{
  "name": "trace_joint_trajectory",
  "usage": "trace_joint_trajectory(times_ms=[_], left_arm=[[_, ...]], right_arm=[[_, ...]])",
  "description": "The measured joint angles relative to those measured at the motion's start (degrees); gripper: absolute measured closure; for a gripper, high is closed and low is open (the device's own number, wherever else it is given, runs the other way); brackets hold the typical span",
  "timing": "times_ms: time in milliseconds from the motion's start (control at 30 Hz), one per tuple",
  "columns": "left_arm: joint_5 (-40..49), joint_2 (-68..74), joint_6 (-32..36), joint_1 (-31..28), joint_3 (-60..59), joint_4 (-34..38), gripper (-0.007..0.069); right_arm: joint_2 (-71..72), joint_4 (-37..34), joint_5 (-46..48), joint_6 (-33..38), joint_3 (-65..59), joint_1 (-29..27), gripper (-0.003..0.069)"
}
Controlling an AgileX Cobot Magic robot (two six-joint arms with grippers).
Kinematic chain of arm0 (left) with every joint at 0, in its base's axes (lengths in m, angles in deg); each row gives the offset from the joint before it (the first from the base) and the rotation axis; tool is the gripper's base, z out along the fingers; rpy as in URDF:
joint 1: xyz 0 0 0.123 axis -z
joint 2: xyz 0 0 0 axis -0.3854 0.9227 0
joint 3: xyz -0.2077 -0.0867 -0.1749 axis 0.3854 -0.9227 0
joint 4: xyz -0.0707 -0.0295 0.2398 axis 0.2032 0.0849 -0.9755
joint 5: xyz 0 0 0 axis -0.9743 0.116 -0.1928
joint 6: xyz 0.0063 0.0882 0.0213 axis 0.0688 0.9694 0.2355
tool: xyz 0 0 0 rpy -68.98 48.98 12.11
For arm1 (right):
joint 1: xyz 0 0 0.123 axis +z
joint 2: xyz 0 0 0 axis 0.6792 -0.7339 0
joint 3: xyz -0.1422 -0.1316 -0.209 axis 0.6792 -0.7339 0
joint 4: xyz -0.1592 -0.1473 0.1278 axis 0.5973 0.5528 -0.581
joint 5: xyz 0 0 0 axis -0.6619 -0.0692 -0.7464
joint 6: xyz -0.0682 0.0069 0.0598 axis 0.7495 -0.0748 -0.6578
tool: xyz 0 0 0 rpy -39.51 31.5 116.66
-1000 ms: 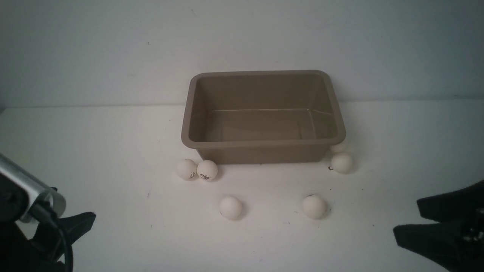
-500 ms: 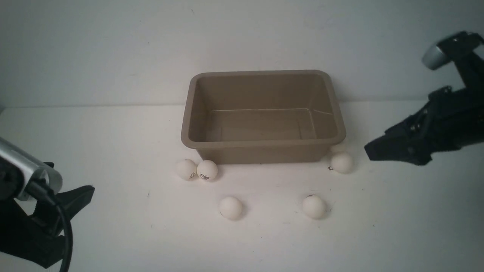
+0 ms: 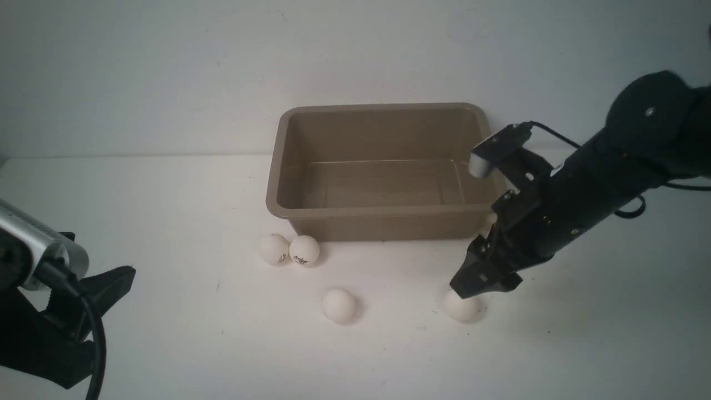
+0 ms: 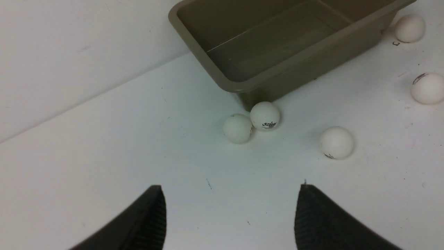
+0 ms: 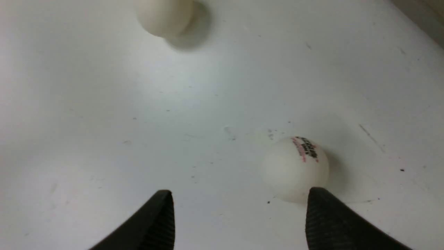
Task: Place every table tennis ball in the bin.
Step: Use the right arm to clamp the table tennis ball closest to it
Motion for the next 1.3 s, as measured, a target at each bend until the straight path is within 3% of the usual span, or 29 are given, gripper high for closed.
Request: trace_joint_trajectory(times_ms=[200, 367, 1300], left_arm=[[0.39, 0.0, 0.0, 0.0, 0.0, 0.0, 0.0176], [0.44, 0.0, 0.0, 0.0, 0.0, 0.0, 0.0176], [0.55, 0.01, 0.0, 0.0, 0.0, -0.02, 0.0176]], right_arm=[[-3.65, 8.01, -5.39, -6.37, 0.11, 2.88, 0.02], [-5.83, 9.61, -6.18, -7.39, 0.11, 3.29, 0.02], [-10.74, 7.72, -9.59, -7.25, 0.48, 4.37, 0.02]])
